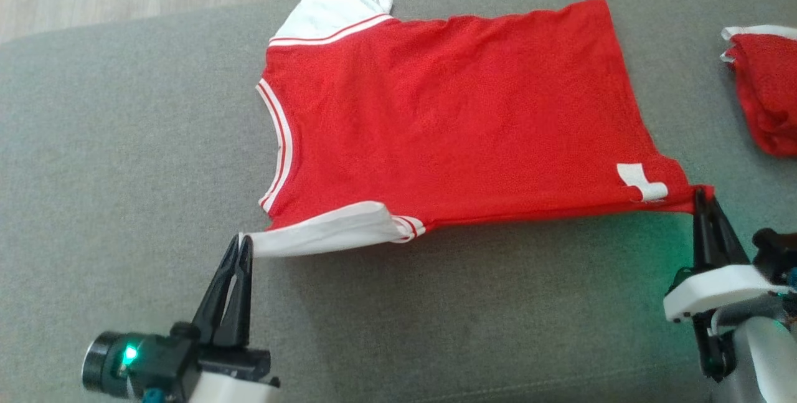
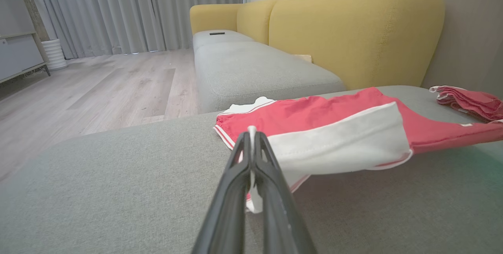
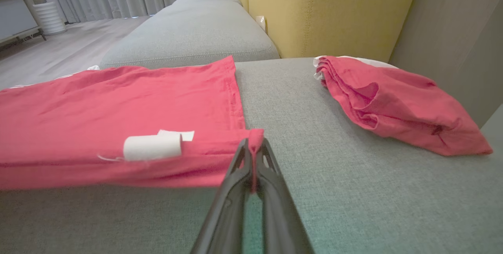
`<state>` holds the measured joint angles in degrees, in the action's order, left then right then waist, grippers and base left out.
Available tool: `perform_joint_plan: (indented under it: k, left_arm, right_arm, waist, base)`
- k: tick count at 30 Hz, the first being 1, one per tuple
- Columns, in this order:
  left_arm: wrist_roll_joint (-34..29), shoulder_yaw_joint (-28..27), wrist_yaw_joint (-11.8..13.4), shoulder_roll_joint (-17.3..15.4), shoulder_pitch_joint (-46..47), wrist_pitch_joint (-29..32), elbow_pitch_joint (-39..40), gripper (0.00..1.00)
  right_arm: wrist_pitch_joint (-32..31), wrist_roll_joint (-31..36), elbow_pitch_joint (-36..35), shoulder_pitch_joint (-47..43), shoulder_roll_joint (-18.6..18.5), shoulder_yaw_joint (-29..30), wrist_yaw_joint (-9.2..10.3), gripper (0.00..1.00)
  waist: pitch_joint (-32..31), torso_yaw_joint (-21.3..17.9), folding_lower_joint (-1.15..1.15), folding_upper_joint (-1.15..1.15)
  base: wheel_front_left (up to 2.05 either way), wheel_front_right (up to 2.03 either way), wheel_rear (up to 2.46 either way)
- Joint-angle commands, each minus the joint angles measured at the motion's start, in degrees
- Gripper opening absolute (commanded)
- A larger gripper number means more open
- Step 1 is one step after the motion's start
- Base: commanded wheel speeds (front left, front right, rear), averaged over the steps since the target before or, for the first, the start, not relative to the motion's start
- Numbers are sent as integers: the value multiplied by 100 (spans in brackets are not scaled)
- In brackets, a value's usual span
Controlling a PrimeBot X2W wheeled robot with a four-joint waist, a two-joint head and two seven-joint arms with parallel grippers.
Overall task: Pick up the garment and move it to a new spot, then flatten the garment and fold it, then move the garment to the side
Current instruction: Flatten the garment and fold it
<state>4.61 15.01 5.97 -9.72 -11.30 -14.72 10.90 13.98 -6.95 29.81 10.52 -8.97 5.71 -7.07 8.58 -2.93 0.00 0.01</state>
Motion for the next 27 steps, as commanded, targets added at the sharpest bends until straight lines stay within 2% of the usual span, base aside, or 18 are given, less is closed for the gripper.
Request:
perform_joint_plan:
  k: [1,7,11,18,27]
  left_arm:
    - [-47,-251,-37,22,305,-28,168,0]
    - [-144,-261,-198,91,1143,-28,-415,0]
    - [-306,-209,-291,129,2058,-28,-1057,0]
    - [-483,-73,-401,103,2986,-28,-2090,0]
    - [-629,86,-439,8,3743,-28,-2677,0]
  right_arm:
    - [-42,54,-249,106,-32,-38,-42,0]
    - [-257,245,-182,467,68,74,-42,0]
    - [-313,415,195,1008,88,32,-42,0]
    - [-240,638,928,1779,-10,-177,-42,0]
    - [-12,818,1663,2476,-141,-279,-42,0]
  waist:
    - [57,-12,0,-1]
    - [292,-30,0,-1]
    - [510,-47,0,-1]
    - [809,-52,0,-1]
    - [1051,0,0,-1]
  base:
    - [0,0,0]
    - [0,0,0]
    - [0,0,0]
    - [0,0,0]
    - [0,0,0]
